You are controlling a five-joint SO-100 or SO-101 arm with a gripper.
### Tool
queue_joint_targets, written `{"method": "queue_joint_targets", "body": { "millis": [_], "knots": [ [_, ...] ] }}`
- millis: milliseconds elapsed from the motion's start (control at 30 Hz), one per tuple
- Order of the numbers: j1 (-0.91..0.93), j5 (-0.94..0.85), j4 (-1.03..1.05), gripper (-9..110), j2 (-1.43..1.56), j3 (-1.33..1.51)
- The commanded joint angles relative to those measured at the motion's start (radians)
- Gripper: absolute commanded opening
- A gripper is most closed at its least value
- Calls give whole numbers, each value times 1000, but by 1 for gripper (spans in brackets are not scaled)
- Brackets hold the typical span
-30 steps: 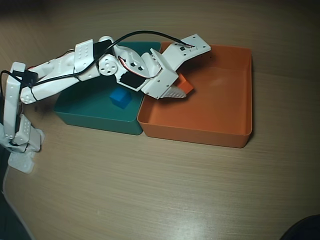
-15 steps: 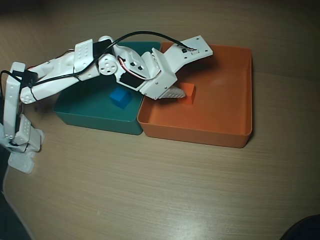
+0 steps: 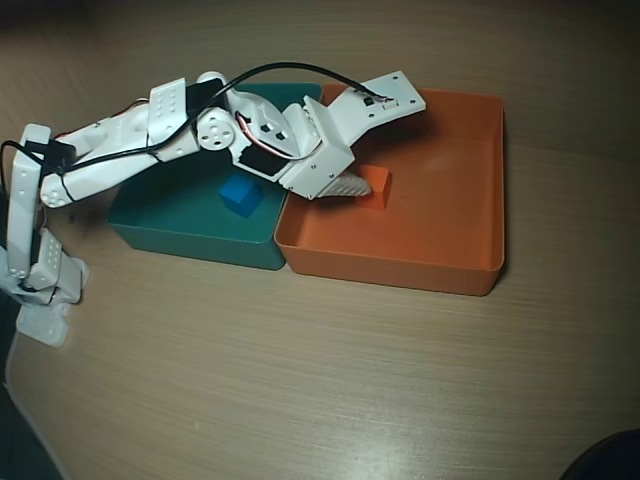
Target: Grasp a cube and put it in the box.
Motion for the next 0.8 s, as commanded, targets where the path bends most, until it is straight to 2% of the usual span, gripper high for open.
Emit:
{"method": "queue_joint_targets", "body": {
  "millis": [0,267,400,767],
  "knots": [
    [2,15,-18,36,57,-32],
    [-9,20,-17,5,58,-32],
    [-9,20,-17,-6,58,-32],
    [-11,14,-3,-5,133,-12]
  ]
}}
